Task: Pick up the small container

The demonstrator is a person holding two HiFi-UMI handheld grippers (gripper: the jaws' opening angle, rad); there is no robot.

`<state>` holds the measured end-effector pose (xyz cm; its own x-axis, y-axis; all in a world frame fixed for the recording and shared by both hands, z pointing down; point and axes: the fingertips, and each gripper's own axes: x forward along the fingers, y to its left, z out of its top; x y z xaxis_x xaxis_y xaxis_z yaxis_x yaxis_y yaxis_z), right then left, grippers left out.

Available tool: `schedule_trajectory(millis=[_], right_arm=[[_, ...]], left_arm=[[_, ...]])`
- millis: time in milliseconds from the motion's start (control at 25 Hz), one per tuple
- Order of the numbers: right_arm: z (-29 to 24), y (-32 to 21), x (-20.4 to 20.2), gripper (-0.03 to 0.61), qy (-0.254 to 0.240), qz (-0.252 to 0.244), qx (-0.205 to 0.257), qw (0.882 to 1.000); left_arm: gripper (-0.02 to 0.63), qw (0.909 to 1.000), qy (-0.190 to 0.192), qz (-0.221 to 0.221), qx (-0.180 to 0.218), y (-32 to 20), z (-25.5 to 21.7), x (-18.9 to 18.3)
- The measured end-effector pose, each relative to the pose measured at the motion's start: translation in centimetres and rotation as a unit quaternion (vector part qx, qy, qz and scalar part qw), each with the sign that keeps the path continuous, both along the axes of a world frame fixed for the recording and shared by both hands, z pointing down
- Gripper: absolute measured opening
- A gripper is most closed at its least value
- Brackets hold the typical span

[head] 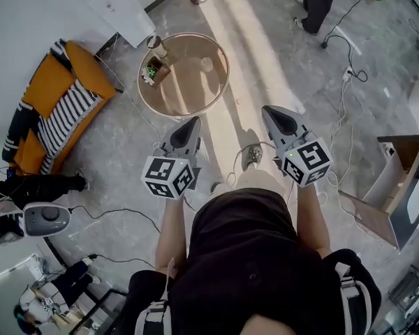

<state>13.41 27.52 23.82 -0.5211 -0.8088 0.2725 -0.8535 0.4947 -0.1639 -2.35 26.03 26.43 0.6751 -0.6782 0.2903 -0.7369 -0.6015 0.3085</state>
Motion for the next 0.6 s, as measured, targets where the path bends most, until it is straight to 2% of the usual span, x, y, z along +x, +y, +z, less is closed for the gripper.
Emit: schedule_trajectory(millis=[200, 360, 600], right_arm=[[1.2, -5.0, 2.8, 0.003, 0.003, -0.042, -0.009, 0.999], [2.3, -7.6, 4.6, 0.003, -0.004, -0.080, -0.026, 0.996], [4.5, -10.2, 5.5, 0.003, -0.029, -0.122, -0.057, 0.990]], left_arm=[[0.018, 0.9997, 0.000, -0.026, -0.004, -4.3, 0.2, 4.6], [0.018, 0.9989, -0.023, -0.037, -0.015, -6.4, 1.8, 8.3], [0.018, 0.9978, -0.024, -0.056, -0.027, -8.4, 3.7, 10.7]])
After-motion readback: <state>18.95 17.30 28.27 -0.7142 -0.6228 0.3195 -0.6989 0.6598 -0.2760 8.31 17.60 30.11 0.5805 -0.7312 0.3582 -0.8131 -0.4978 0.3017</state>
